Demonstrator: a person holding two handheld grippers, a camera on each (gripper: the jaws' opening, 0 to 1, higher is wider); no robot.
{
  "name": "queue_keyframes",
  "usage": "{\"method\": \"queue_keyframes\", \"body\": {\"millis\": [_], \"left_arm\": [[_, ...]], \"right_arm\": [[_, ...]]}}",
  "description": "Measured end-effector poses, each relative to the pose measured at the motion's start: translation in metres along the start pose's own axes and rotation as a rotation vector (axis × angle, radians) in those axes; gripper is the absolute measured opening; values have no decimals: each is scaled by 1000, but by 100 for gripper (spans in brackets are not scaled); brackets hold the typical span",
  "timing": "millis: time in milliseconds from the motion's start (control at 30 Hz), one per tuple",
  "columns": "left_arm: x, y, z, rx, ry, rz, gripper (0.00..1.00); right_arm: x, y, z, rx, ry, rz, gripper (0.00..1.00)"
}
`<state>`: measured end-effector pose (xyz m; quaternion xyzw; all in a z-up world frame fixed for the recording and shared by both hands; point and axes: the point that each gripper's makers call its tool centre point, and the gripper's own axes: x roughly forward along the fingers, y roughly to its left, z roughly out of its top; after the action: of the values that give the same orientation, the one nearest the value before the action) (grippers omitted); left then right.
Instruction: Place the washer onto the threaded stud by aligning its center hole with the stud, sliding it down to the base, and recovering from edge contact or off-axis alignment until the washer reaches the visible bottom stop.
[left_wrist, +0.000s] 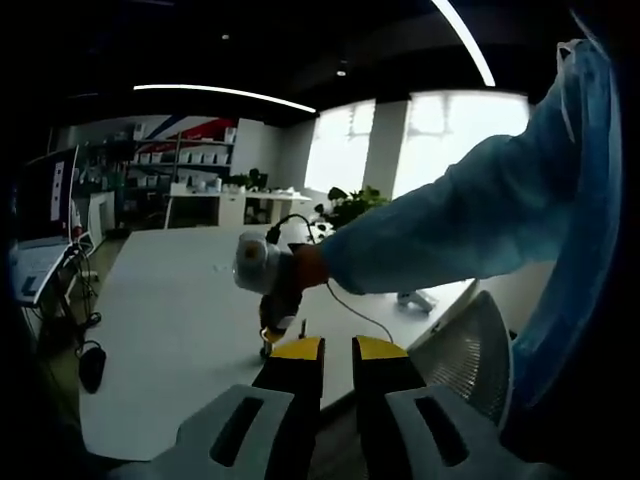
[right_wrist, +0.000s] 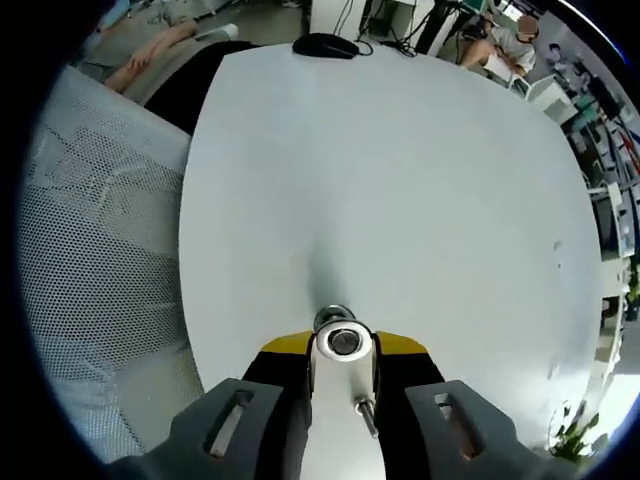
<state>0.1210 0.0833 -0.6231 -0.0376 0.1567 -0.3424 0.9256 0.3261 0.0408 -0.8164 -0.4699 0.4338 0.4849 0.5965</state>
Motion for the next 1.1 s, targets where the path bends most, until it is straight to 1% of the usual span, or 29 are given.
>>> {"method": "queue_keyframes", "body": {"millis": [67,167,200,233,300,367,433,633,1000,1100], "left_arm": [[0,0,0,-1,-2,-1,8],[0,0,0,-2,1,0,8],[0,0,0,-1,2,0,8],[0,0,0,-1,0,0,8],[0,0,0,-4,0,0,8],[0,1,0,-4,1,1,8],[0,1,0,-5,1,2,8],[0,1,0,-5,1,6,8],[1,2,0,-6,0,10,8],[1,2,0,-7,-1,10,8]], "right_arm": [[0,0,-1,-65,42,12,22],[1,1,0,-127,100,24,22],[1,1,-1,-160,123,29,22],[1,1,0,-176,134,33,22],[2,1,1,-176,141,37,22],[1,1,1,-209,150,47,22],[0,2,0,-216,159,65,22],[-2,1,0,-216,164,76,22],[7,4,0,-230,180,73,22],[11,4,1,-232,168,76,21]]}}
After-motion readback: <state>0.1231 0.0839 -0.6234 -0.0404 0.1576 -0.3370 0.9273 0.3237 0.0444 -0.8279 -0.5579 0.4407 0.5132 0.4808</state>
